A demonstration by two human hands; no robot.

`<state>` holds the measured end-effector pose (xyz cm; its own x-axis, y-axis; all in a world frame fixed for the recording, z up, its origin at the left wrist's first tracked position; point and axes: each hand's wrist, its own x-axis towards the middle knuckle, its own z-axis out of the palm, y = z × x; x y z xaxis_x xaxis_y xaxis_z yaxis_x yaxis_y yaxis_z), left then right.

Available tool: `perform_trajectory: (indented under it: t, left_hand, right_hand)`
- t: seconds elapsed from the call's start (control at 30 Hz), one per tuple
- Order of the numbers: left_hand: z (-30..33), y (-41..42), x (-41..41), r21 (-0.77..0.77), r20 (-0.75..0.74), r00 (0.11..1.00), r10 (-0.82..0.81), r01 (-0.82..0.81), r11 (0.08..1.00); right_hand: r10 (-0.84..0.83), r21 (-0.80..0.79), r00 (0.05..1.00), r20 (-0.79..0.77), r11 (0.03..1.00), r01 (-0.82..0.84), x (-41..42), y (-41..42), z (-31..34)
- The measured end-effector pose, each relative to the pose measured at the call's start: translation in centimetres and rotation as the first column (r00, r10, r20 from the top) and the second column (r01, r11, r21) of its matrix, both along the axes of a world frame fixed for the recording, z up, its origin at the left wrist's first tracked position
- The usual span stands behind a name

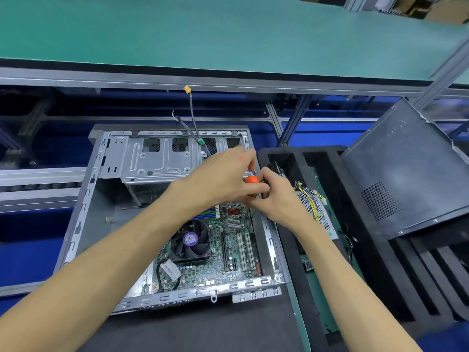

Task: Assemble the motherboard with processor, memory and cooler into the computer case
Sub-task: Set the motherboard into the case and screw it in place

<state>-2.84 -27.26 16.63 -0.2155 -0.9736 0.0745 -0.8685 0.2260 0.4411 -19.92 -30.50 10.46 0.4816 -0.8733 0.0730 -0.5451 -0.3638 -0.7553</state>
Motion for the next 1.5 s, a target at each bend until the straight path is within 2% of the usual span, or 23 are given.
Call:
perform_trajectory:
  t: [0.07,0.17,0.23,0.3,0.4,0.43,0.6,0.67,0.77,0.8,0.9,0.97,1.03,1.13,1.17,1.3,1.33,1.4,1.5]
  left_hand:
    - [0.2,-0.2,-0.1,0.024,-0.017,0.999,-0.03,0.03,0.999]
    - [1.0,-0.4,0.1,0.151,-0.02,0.976,-0.218,0.219,0.964]
    - [0.9,-0.3,0.2,0.167,-0.05,0.969,-0.244,0.248,0.954]
    - [0.6,-0.2,-0.1,0.079,-0.093,0.982,-0.165,0.173,0.982]
    - [-0.1,-0.5,-0.4,-0.042,-0.036,0.999,0.018,-0.019,0.999]
    - [0.0,-0.6,-0.3,-0.04,-0.04,0.999,0.03,-0.031,0.999]
    - [0.6,-0.9,0.3,0.105,-0.054,0.981,-0.188,0.193,0.976]
    - [0.5,-0.9,0.2,0.095,-0.056,0.985,-0.162,0.167,0.981]
    - [0.2,-0.9,-0.1,0.014,0.027,1.0,-0.002,0.001,1.0]
    - [0.2,-1.0,-0.2,0.016,0.031,0.999,0.007,-0.007,1.0]
    - [0.9,-1.3,0.1,0.113,0.045,0.99,-0.134,0.128,0.985]
    - [1.1,-1.3,0.5,0.183,-0.002,0.979,-0.203,0.2,0.962]
    - [1.0,-1.1,0.3,0.153,-0.033,0.987,-0.16,0.163,0.975]
    - [0.2,-1.0,-0.3,0.044,0.039,0.999,0.025,-0.027,0.999]
    - [0.1,-1.0,-0.4,0.026,0.043,0.999,0.032,-0.033,0.999]
    - [0.6,-1.0,0.1,0.186,-0.043,0.979,-0.201,0.206,0.961]
    - [0.5,-0.7,0.2,0.196,-0.071,0.974,-0.214,0.224,0.955]
    - [0.2,-0.4,-0.1,0.115,-0.088,0.988,-0.125,0.135,0.984]
    - [-0.6,-0.6,-0.6,-0.037,0.115,0.986,0.12,-0.117,0.992]
  right_hand:
    - [-0.011,-0.033,1.0,-0.019,0.999,0.01,0.3,0.2,0.2]
    - [0.077,-0.026,0.996,0.039,0.997,-0.076,0.2,0.1,0.4]
    - [0.091,0.008,0.995,0.05,0.996,-0.091,-0.2,-0.3,0.3]
    - [0.071,0.036,0.995,0.075,0.997,-0.074,-0.3,-0.5,-0.1]
    - [0.019,0.015,0.997,0.073,1.0,-0.02,0.0,-0.4,-0.2]
    - [0.017,0.001,0.998,0.064,1.0,-0.017,0.2,-0.4,-0.2]
    - [0.108,0.046,0.992,0.069,0.993,-0.111,-0.2,-0.6,-0.1]
    - [0.107,0.067,0.992,0.07,0.992,-0.111,-0.2,-0.6,0.0]
    - [0.052,0.051,0.998,0.036,0.997,-0.054,0.5,-0.5,0.3]
    - [0.044,0.038,0.999,0.023,0.998,-0.045,0.6,-0.5,0.2]
    - [0.077,0.043,0.996,0.04,0.996,-0.078,0.4,-0.6,0.3]
    - [0.102,0.068,0.993,0.067,0.992,-0.106,-0.2,-0.9,0.2]
    - [0.085,0.097,0.992,0.095,0.991,-0.094,-0.5,-1.0,0.0]
    - [0.011,0.086,0.995,0.102,0.996,-0.02,0.0,-0.6,-0.2]
    - [-0.001,0.077,0.996,0.094,0.997,-0.006,0.2,-0.5,-0.2]
    - [0.072,0.057,0.995,0.075,0.995,-0.077,0.2,-0.6,0.1]
    - [0.088,0.059,0.993,0.081,0.994,-0.093,-0.1,-0.8,0.1]
    - [0.083,0.1,0.991,0.102,0.991,-0.093,-0.4,-0.9,-0.1]
    - [0.004,0.076,0.995,0.097,0.997,-0.011,0.0,-0.4,-0.4]
